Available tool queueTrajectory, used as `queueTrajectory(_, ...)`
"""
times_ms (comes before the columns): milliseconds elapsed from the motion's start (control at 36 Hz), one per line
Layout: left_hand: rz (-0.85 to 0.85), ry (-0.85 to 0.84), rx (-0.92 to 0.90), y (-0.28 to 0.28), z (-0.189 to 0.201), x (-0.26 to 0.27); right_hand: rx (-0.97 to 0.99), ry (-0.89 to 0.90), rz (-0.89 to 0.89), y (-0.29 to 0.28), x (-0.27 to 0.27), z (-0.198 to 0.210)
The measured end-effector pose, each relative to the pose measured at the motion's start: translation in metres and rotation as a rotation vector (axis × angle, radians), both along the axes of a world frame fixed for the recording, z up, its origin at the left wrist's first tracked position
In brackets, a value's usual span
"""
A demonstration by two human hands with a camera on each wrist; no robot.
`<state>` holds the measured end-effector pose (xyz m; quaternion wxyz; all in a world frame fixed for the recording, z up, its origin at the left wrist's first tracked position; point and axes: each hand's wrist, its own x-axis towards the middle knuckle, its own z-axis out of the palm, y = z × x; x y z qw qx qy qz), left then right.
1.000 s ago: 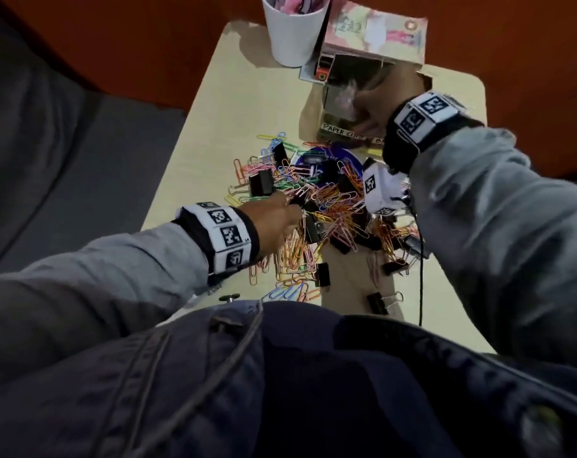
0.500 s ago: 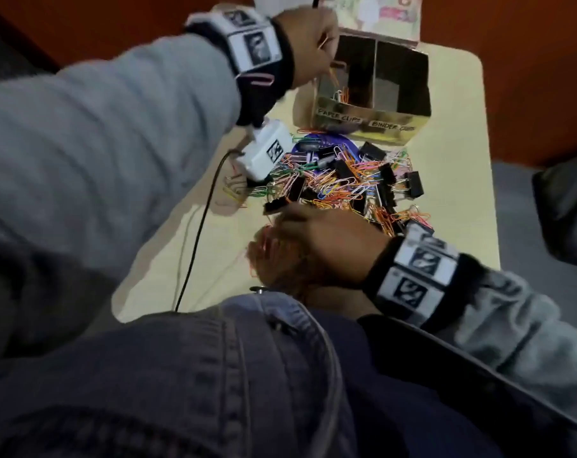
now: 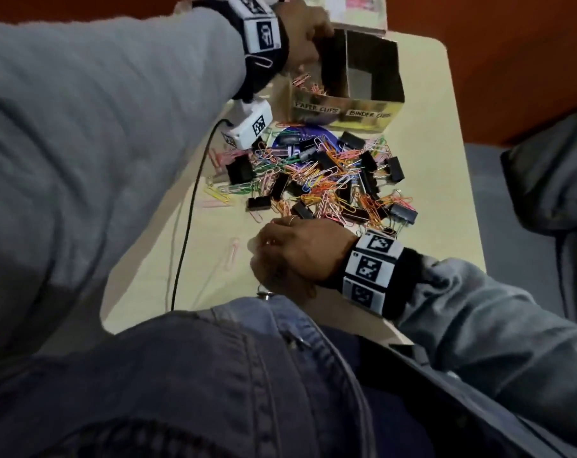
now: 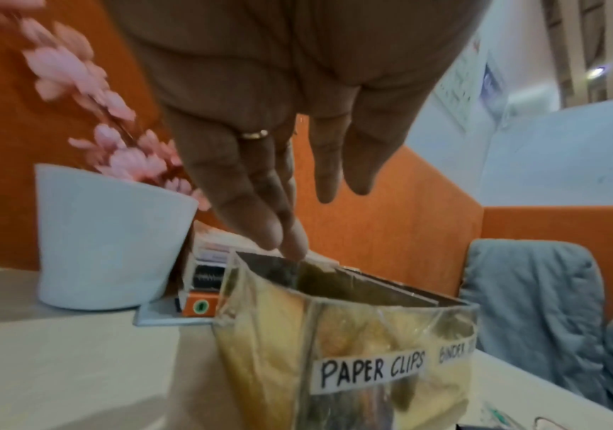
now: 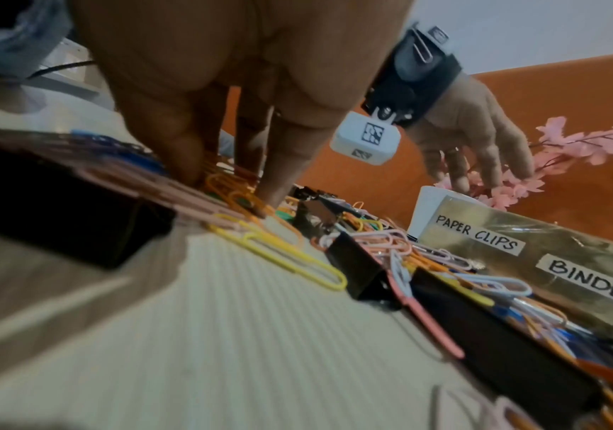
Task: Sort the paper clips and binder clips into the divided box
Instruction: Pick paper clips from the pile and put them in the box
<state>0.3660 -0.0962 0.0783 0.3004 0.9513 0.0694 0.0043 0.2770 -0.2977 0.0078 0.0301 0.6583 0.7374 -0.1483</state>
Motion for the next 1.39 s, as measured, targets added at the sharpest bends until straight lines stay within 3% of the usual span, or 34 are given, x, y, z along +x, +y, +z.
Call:
queueTrajectory(28,0.165,0.041,0.003,-0.010,0.018,-0.013,0.000,0.021,-0.007,0.000,-0.001,0.001)
queueTrajectory(83,0.253,0.013,-0.031,0.006,0.010,-0.041,0.093,-0.001,-0.021,-0.002,-0.004,-0.005)
queueTrajectory(167,0.180,0.142,0.090,0.015,0.015,-0.072,0.194,-0.010,-0.032,0.000,-0.008,-0.004)
queueTrajectory(278,0.119,0.420,0.311,0.032,-0.012,-0.132,0.239,-0.066,-0.034,0.007,-0.008,0.006)
queueTrajectory(389,0.120,0.587,0.350,0.018,-0.041,-0.169,0.151,-0.046,-0.081,0.017,-0.001,0.015)
queueTrajectory(472,0.121,0.591,0.346,0.004,-0.054,-0.187,0.105,0.027,-0.211,0.021,0.008,0.019)
queueTrajectory(694,0.156,0.478,0.272,-0.027,-0.062,-0.203,0.216,0.377,-0.638,0.016,0.035,0.039)
queueTrajectory(861,0.137,0.499,0.206,-0.033,-0.056,-0.198,0.232,0.544,-0.801,0.008,0.055,0.051)
queueTrajectory(1028,0.109,0.532,0.259,-0.050,-0.056,-0.200,0.460,0.595,-0.857,0.022,0.087,0.088)
queueTrajectory(1083,0.107,0.530,0.245,-0.052,-0.057,-0.197,0.542,0.525,-0.867,0.032,0.103,0.102)
queueTrajectory(1194,0.132,0.512,0.201,-0.052,-0.059,-0.194,0.587,0.218,-0.867,0.066,0.135,0.112)
queueTrajectory(1389,0.116,0.503,0.147,-0.052,-0.060,-0.190,0.312,-0.048,-0.790,0.108,0.162,0.077)
